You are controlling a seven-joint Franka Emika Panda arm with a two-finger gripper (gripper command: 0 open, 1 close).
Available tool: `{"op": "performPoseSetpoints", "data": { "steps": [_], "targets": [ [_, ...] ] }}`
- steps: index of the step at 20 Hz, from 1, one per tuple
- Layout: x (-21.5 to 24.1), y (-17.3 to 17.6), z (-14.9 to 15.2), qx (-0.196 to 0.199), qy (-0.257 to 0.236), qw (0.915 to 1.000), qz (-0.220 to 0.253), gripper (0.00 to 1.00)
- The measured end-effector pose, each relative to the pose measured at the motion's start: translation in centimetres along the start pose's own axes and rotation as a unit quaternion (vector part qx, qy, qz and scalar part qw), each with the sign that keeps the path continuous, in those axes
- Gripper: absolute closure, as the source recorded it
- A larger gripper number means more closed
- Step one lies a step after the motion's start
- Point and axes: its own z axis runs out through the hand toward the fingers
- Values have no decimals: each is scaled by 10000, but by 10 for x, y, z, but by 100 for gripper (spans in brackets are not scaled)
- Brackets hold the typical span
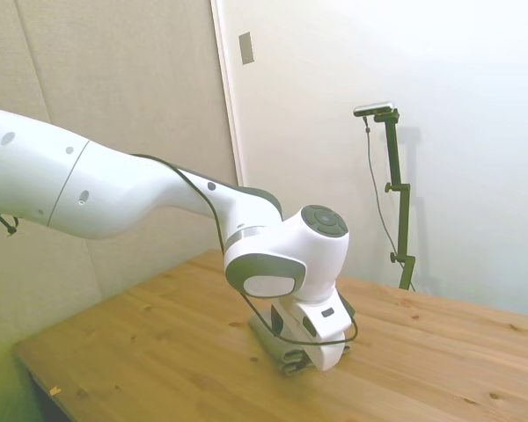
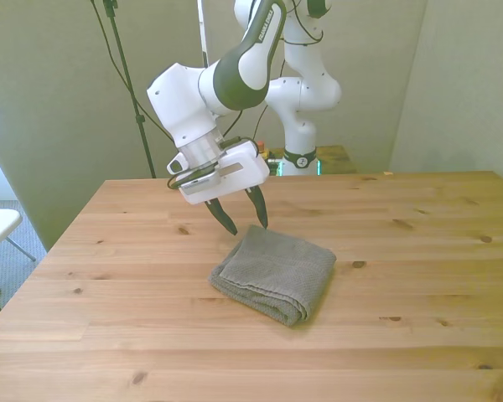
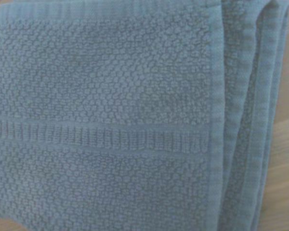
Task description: Unfold the towel
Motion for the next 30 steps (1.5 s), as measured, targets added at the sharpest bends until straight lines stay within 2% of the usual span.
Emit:
{"op": "performPoseSetpoints", "data": {
  "steps": [7,20,30],
  "targets": [
    [-1,-2,15,-58,-102,9999,-41,100],
    [0,-1,18,-80,-120,9999,-39,100],
    [9,-2,-2,30,-28,10000,-18,100]
  ]
}}
